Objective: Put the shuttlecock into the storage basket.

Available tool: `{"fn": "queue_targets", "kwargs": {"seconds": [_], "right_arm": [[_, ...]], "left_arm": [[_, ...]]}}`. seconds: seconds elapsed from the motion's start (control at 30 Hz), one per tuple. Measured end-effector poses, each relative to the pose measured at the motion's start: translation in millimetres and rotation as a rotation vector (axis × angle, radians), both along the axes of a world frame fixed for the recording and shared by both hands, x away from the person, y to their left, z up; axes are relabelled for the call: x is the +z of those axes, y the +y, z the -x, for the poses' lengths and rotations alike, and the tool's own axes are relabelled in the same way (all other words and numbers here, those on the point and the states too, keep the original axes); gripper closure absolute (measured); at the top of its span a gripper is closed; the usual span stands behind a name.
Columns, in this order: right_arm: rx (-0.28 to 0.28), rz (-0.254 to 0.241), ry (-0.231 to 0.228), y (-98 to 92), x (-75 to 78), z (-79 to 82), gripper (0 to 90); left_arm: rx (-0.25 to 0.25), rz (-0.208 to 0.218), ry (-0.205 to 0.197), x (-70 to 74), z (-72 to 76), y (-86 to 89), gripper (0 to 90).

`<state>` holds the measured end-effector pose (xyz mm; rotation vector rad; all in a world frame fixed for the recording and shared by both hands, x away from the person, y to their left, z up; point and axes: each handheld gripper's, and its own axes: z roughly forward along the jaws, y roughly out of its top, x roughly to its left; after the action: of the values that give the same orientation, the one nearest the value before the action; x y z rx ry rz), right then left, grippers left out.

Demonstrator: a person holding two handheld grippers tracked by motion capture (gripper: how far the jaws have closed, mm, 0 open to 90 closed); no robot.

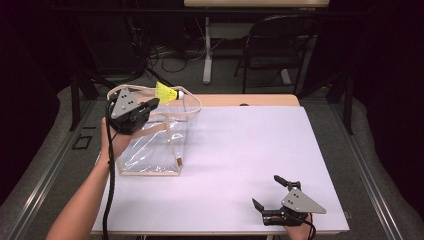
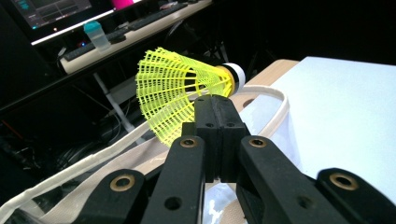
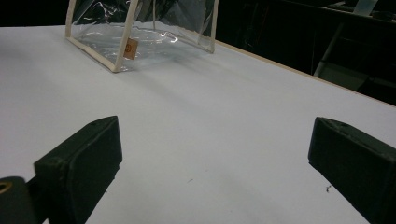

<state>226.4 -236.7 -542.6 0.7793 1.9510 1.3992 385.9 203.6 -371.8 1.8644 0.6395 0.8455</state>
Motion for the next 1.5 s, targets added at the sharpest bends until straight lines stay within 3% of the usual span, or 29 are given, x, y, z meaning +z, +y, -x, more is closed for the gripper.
{"fn": "queue_targets", "kwargs": {"seconds": [1.5], "right_arm": [[-0.001,-0.001,0.000,0.4,-0.1,0.1,2.4]], "left_arm": [[0.011,-0.129,0.166,-3.1,-31.1,-1.2,90.0]]}}
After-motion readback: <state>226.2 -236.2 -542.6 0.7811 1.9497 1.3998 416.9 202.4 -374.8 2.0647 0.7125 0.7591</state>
